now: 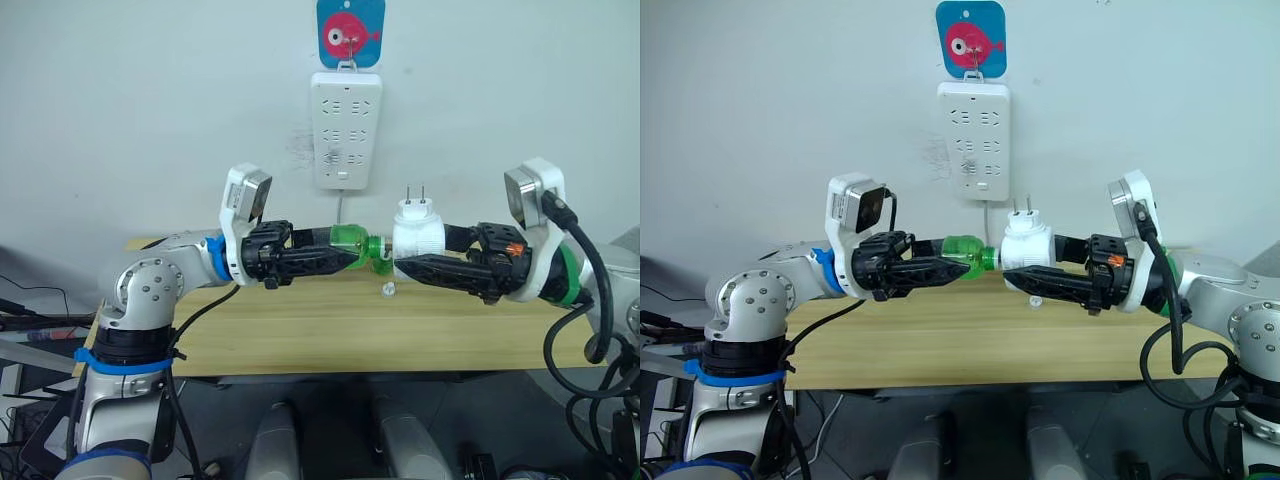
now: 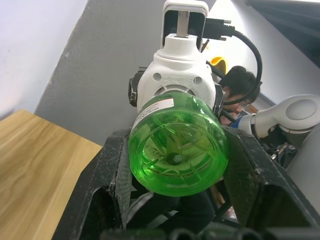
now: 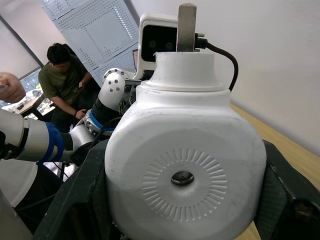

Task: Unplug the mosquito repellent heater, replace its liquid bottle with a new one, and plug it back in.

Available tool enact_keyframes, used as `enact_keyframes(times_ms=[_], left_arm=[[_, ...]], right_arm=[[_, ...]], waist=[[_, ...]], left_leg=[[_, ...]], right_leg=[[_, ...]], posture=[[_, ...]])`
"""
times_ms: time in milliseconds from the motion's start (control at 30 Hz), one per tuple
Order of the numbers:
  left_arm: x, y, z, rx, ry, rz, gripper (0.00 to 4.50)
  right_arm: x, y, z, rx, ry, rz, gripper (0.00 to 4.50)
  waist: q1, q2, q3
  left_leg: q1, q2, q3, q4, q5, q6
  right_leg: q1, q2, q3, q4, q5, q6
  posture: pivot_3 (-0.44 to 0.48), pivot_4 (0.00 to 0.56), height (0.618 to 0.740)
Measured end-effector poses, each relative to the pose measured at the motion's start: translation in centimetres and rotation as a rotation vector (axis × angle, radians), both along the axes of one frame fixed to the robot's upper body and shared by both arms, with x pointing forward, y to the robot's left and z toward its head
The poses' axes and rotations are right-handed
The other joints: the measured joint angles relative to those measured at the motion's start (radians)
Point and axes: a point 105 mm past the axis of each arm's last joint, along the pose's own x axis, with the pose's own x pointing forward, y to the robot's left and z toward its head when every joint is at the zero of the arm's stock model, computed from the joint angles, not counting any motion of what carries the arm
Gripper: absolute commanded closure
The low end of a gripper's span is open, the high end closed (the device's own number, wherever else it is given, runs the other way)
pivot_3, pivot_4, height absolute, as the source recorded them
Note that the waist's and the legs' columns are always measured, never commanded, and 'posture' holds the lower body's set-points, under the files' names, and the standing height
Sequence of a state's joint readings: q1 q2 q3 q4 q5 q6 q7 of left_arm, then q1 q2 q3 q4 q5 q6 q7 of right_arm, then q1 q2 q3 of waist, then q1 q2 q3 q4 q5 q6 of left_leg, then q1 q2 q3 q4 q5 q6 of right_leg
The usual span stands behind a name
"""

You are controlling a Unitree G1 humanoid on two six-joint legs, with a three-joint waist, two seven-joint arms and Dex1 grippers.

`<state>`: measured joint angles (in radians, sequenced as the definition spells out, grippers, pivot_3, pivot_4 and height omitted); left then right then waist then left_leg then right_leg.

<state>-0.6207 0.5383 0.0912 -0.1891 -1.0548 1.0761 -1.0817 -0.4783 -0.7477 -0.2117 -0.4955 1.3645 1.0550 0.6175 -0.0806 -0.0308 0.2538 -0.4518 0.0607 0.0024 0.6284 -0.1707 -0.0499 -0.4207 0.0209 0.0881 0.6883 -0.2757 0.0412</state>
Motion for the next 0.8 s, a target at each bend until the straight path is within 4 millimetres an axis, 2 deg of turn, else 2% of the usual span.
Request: enact_keyframes(times_ms=[100, 467, 800], left_arm=[[-0.6, -0.6, -0.1, 0.012, -0.012, -0.033, 2.27], [0.0, -0.2, -0.5, 0.022, -0.096, 0.012, 2.27], [0.2, -1.6, -0.5, -0.02, -0.113, 0.028, 2.27]], right_arm=[[-0.5, 0.6, -0.4, -0.013, 0.011, 0.043, 1.5], [-0.1, 0.3, -0.6, -0.032, 0.02, 0.018, 1.5], [0.2, 0.3, -0.2, -0.02, 0.003, -0.01, 1.5]], waist=[[0.0, 0.0, 0.0], [0.0, 0.0, 0.0], [0.001, 0.0, 0.0]], left_leg=[[0.0, 0.0, 0.0, 0.0, 0.0, 0.0], [0.0, 0.0, 0.0, 0.0, 0.0, 0.0], [0.0, 0.0, 0.0, 0.0, 0.0, 0.0]], right_leg=[[0.0, 0.0, 0.0, 0.0, 0.0, 0.0], [0.0, 0.0, 0.0, 0.0, 0.0, 0.0], [0.0, 0.0, 0.0, 0.0, 0.0, 0.0]], posture=[[-0.073, 0.216, 0.74], [-0.068, 0.216, 0.74], [-0.073, 0.215, 0.74]])
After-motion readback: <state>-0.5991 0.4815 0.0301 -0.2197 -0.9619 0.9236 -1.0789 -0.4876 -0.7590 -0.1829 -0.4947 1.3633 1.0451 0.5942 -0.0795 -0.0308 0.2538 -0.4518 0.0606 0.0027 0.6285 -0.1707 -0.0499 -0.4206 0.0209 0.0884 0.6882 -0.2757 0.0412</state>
